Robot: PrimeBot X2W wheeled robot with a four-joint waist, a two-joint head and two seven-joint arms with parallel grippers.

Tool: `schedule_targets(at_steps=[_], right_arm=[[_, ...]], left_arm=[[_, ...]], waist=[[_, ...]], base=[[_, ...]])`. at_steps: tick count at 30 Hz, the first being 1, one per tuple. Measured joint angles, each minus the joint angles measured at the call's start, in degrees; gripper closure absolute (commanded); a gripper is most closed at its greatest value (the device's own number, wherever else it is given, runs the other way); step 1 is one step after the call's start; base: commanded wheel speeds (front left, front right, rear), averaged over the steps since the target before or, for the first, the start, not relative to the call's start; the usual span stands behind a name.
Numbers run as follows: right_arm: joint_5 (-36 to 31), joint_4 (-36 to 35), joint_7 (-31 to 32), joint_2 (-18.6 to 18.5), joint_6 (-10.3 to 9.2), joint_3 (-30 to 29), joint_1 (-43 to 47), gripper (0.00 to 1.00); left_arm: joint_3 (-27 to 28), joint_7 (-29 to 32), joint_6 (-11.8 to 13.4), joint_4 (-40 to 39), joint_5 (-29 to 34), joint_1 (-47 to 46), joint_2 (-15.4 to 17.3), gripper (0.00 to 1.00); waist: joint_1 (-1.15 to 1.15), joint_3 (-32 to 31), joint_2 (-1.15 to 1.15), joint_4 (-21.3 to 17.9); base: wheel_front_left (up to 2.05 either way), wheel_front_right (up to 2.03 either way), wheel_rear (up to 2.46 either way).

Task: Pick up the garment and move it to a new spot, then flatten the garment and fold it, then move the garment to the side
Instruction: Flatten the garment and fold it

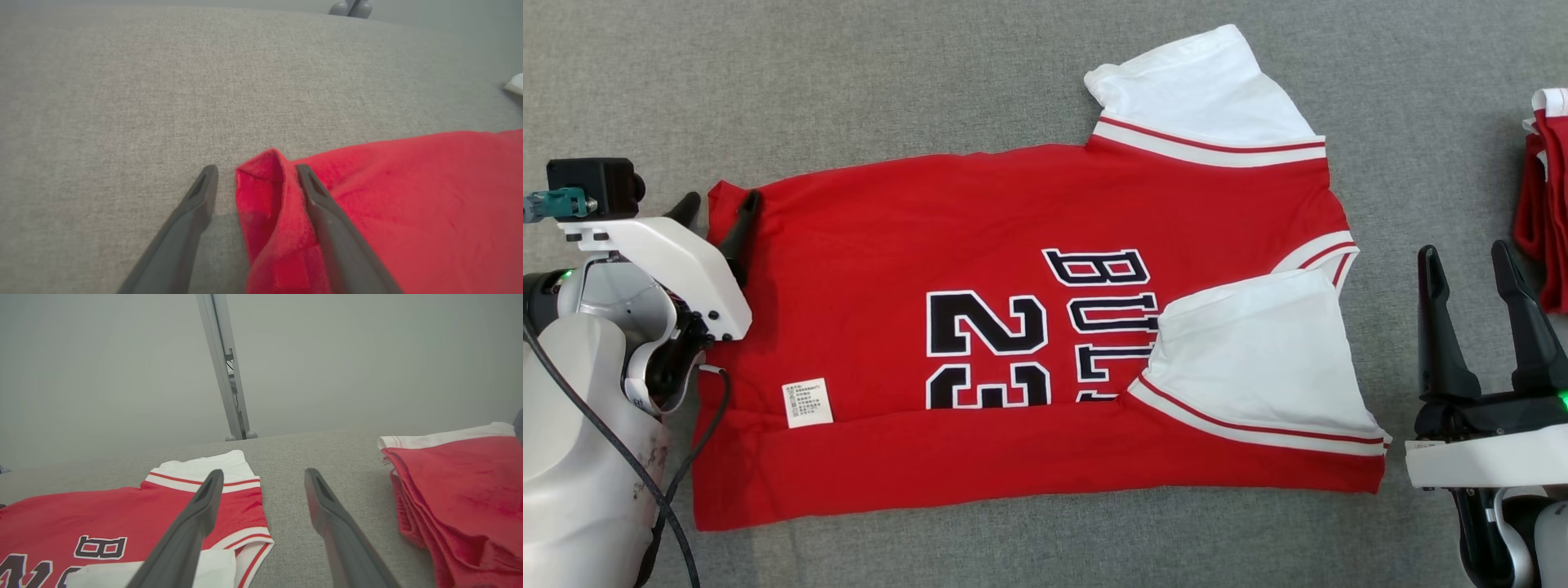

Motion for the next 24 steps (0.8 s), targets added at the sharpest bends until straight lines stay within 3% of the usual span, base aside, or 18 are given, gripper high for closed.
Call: schedule_targets(at_steps=[1,2,3,4,6,15,24], right_arm=[[0.02,0.14,0.0,0.04,0.0,0.07,-0.05,0.0],[0.12,0.36,-0.03,0.07,0.0,0.05,-0.06,0.0],[0.34,0.47,-0.07,0.09,0.0,0.04,-0.1,0.0],[0.47,0.57,-0.07,0.08,0.0,0.04,-0.26,0.0],[0.66,0.76,-0.08,0.05,0.0,0.02,-0.77,0.0],[3.25,5.24,-1.31,-2.8,-0.01,-1.97,-8.43,0.0],[6.28,18.23,-0.48,-9.98,-0.01,0.69,-26.63,0.0]], left_arm=[[0.02,0.44,-0.2,0.78,-0.35,-0.15,-0.08,0.07],[0.01,0.49,-0.49,1.32,-0.74,-0.23,-0.11,0.25],[-0.08,0.49,-0.81,1.8,-0.96,-0.44,-0.14,0.51],[-0.14,0.48,-0.97,2.2,-1.19,-0.8,-0.16,0.55],[-0.62,-0.16,-1.51,2.52,-1.21,-1.14,-0.07,0.98],[-1.77,-5.13,-2.49,3.49,-0.49,-2.83,0.32,1.0],[-3.52,-9.2,-2.64,0.36,1.09,-6.3,-1.33,1.0]], waist=[[0.0,-0.05,0.0,0.09],[0.0,-0.13,0.0,0.18],[0.0,-0.22,0.0,0.27],[0.0,-0.3,0.0,0.35],[0.0,-0.38,0.0,0.45],[0.0,0.06,0.0,-0.29],[0.0,1.94,0.0,2.29]], base=[[0.0,0.0,0.0],[0.0,0.0,0.0],[0.0,0.0,0.0],[0.0,0.0,0.0],[0.0,0.0,0.0],[0.0,0.0,0.0],[0.0,0.0,0.0]])
